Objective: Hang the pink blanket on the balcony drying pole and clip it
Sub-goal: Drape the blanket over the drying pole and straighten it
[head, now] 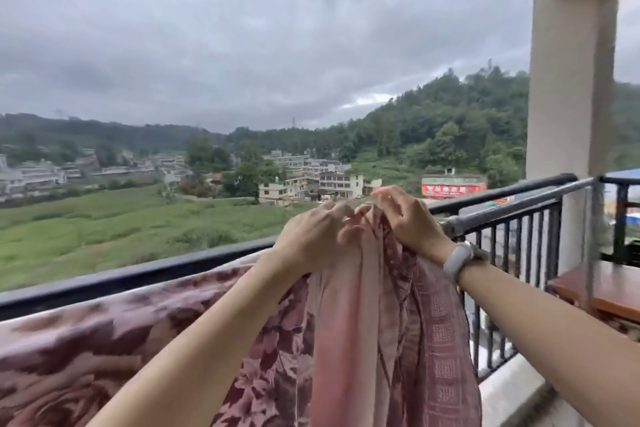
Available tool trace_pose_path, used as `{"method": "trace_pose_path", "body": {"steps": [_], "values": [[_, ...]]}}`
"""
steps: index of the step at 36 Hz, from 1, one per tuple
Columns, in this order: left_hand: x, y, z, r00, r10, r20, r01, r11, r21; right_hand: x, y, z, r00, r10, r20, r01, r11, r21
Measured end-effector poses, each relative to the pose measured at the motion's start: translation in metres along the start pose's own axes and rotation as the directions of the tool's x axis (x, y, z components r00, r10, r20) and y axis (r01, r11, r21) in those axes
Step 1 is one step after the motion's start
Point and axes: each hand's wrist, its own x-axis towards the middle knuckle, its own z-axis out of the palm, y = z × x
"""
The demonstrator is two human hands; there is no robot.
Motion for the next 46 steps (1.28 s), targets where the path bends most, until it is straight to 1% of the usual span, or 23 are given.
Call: {"method": "trace_pose_path", "body": {"steps": [2, 3, 4, 6, 8, 9, 11, 12, 13, 15, 17, 18, 20, 22, 25, 27, 30, 34, 37, 40, 46], "values": [[0.003, 0.015, 0.006, 0.997, 0.040, 0.068, -0.038, 0.999, -0.027, -0.016, 0.023, -0.010, 1.000, -0.020, 0.016, 0.020, 0.999, 0.035], [0.005, 0.020, 0.007, 0.996, 0.039, 0.077, -0.037, 0.999, -0.021, -0.025, 0.035, -0.016, 0.997, -0.059, 0.044, 0.058, 0.998, 0.022], [0.007, 0.025, 0.010, 0.997, 0.039, 0.069, -0.040, 0.999, 0.016, -0.033, 0.047, -0.022, 0.988, -0.131, 0.082, 0.133, 0.991, -0.013], [0.014, 0.039, 0.018, 0.999, 0.045, 0.015, -0.046, 0.990, 0.132, -0.041, 0.072, -0.033, 0.938, -0.291, 0.189, 0.317, 0.941, -0.120], [0.024, 0.056, 0.031, 0.998, 0.044, -0.051, -0.035, 0.986, 0.164, -0.036, 0.093, -0.041, 0.880, -0.398, 0.260, 0.448, 0.877, -0.173], [0.028, 0.064, 0.039, 0.997, 0.048, -0.064, -0.033, 0.978, 0.207, -0.031, 0.101, -0.043, 0.853, -0.448, 0.268, 0.500, 0.848, -0.176], [0.036, 0.072, 0.054, 0.996, 0.055, -0.071, -0.026, 0.936, 0.351, -0.021, 0.113, -0.046, 0.805, -0.538, 0.252, 0.581, 0.801, -0.144], [0.039, 0.074, 0.059, 0.994, 0.039, -0.098, 0.001, 0.927, 0.375, -0.017, 0.117, -0.046, 0.788, -0.568, 0.237, 0.603, 0.790, -0.112], [0.041, 0.074, 0.061, 0.990, 0.017, -0.140, 0.035, 0.933, 0.357, -0.013, 0.120, -0.047, 0.781, -0.581, 0.227, 0.607, 0.792, -0.062], [0.046, 0.079, 0.065, 0.970, 0.010, -0.244, 0.068, 0.949, 0.309, -0.003, 0.124, -0.052, 0.800, -0.561, 0.212, 0.566, 0.823, 0.040], [0.054, 0.087, 0.070, 0.939, -0.012, -0.343, 0.127, 0.940, 0.317, 0.010, 0.127, -0.057, 0.817, -0.534, 0.218, 0.533, 0.843, 0.067], [0.061, 0.092, 0.072, 0.924, -0.048, -0.380, 0.179, 0.932, 0.317, 0.018, 0.128, -0.060, 0.817, -0.532, 0.221, 0.531, 0.845, 0.071], [0.078, 0.102, 0.077, 0.888, -0.143, -0.436, 0.296, 0.905, 0.307, 0.032, 0.134, -0.066, 0.814, -0.544, 0.205, 0.543, 0.837, 0.067], [0.101, 0.111, 0.083, 0.860, -0.217, -0.462, 0.385, 0.870, 0.308, 0.047, 0.145, -0.074, 0.820, -0.543, 0.184, 0.545, 0.838, 0.044], [0.146, 0.124, 0.096, 0.827, -0.300, -0.475, 0.475, 0.825, 0.305, 0.071, 0.172, -0.089, 0.841, -0.503, 0.199, 0.522, 0.851, -0.053], [0.179, 0.135, 0.107, 0.814, -0.320, -0.484, 0.501, 0.809, 0.307, 0.087, 0.195, -0.103, 0.852, -0.480, 0.210, 0.507, 0.857, -0.096], [0.232, 0.152, 0.125, 0.803, -0.290, -0.521, 0.480, 0.832, 0.277, 0.107, 0.237, -0.128, 0.869, -0.452, 0.201, 0.479, 0.870, -0.119], [0.310, 0.177, 0.155, 0.831, -0.182, -0.526, 0.372, 0.884, 0.282, 0.127, 0.307, -0.167, 0.908, -0.370, 0.196, 0.407, 0.891, -0.204], [0.369, 0.202, 0.181, 0.847, -0.108, -0.520, 0.301, 0.904, 0.303, 0.138, 0.364, -0.196, 0.943, -0.299, 0.144, 0.328, 0.908, -0.260], [0.423, 0.225, 0.210, 0.862, -0.056, -0.504, 0.241, 0.919, 0.311, 0.151, 0.421, -0.218, 0.963, -0.256, 0.079, 0.268, 0.903, -0.337], [0.517, 0.258, 0.253, 0.864, 0.017, -0.504, 0.148, 0.947, 0.285, 0.190, 0.512, -0.252, 0.981, -0.184, 0.055, 0.192, 0.927, -0.323]]}}
